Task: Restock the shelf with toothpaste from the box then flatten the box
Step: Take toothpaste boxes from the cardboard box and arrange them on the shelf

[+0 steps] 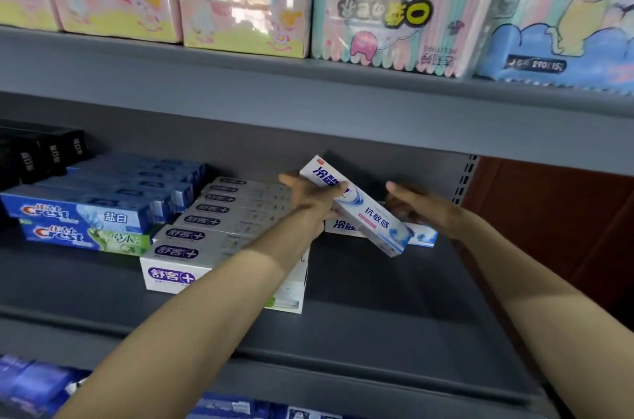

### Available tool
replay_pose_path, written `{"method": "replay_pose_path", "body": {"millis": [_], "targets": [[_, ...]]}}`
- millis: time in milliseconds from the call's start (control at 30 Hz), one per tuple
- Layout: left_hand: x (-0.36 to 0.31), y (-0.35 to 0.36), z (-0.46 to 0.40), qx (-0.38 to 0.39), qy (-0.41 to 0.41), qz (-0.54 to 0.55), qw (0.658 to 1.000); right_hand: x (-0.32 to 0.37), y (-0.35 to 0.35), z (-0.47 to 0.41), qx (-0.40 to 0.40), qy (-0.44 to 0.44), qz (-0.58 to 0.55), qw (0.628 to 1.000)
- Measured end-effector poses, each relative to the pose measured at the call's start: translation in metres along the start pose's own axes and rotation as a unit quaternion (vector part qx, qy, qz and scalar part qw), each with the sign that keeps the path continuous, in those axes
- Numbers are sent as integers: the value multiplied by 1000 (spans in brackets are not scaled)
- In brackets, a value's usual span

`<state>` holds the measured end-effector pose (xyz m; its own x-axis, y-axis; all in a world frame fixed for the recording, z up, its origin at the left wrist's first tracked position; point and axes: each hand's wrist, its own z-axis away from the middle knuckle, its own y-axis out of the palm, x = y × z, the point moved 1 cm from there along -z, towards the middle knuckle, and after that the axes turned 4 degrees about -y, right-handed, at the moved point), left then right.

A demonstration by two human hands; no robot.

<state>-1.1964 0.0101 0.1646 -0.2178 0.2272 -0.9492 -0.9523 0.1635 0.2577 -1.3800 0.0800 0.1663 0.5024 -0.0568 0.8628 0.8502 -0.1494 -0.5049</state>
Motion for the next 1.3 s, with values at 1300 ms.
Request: {"method": "replay_pose_path", "body": {"millis": [1300], "targets": [[2, 1, 23, 58, 291, -741, 603, 0, 40, 18, -33, -58, 389, 919]]}}
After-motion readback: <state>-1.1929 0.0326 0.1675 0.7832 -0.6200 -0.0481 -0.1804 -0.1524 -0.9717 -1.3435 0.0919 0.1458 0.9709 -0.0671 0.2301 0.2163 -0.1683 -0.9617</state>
